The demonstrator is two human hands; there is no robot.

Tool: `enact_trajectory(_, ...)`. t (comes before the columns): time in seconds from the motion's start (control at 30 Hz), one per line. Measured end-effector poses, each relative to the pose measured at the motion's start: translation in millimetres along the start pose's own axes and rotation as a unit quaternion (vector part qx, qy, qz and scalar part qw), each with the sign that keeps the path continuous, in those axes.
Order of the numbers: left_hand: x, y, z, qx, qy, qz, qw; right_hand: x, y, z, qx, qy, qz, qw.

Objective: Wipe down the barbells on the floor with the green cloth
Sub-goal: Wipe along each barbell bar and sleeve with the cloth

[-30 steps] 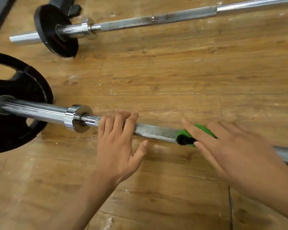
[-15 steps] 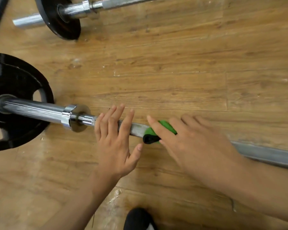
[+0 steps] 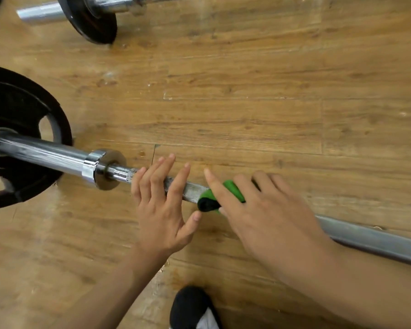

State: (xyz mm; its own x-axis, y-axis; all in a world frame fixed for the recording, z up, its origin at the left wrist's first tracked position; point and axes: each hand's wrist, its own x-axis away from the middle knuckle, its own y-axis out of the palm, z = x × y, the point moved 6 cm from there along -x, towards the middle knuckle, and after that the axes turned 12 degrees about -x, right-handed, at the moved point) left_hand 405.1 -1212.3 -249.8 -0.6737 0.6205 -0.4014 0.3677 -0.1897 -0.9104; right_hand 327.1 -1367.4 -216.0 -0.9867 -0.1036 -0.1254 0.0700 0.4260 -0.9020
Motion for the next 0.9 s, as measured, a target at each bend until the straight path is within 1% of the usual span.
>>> enact_trajectory(0.1, -9, 1, -2, 0.008, -0.001, -0.002, 1.0, 14, -4, 14, 0.007, -0.002, -0.009, 1.0)
enact_trajectory(0.23, -25, 5, 6, 0.014, -0.013, 0.006, 1.0, 39, -20, 43, 0.04, 0.023, -0.023, 0.999)
enact_trajectory(0.3, -34, 6, 12, 0.019, -0.028, 0.017, 0.999, 25, -21, 44, 0.03, 0.045, -0.012, 0.998)
enact_trajectory(0.37, -44, 10, 14, 0.024, -0.038, 0.036, 0.998, -1, -15, 37, -0.006, 0.06, 0.005, 0.998)
enact_trajectory(0.47, -60, 19, 10, 0.024, -0.029, 0.068, 0.997, -27, -7, 34, -0.047, 0.067, 0.016, 0.997)
enact_trajectory(0.53, -69, 23, 5, 0.04, -0.02, 0.079, 0.996, -26, -11, 46, -0.032, 0.057, 0.027, 0.997)
enact_trajectory(0.6, -79, 26, 4, 0.067, -0.01, 0.08, 0.995, -13, -23, 68, -0.019, 0.087, 0.044, 0.995)
enact_trajectory(0.7, -96, 33, 5, 0.076, -0.004, 0.058, 0.995, -6, -38, 93, -0.012, 0.145, 0.065, 0.987)
enact_trajectory(0.8, -111, 36, 10, 0.075, -0.007, 0.052, 0.996, -34, -31, 85, 0.002, 0.135, 0.069, 0.988)
enact_trajectory(0.9, -125, 43, 15, 0.08, 0.009, 0.04, 0.996, -68, -17, 73, 0.0, 0.086, 0.063, 0.994)
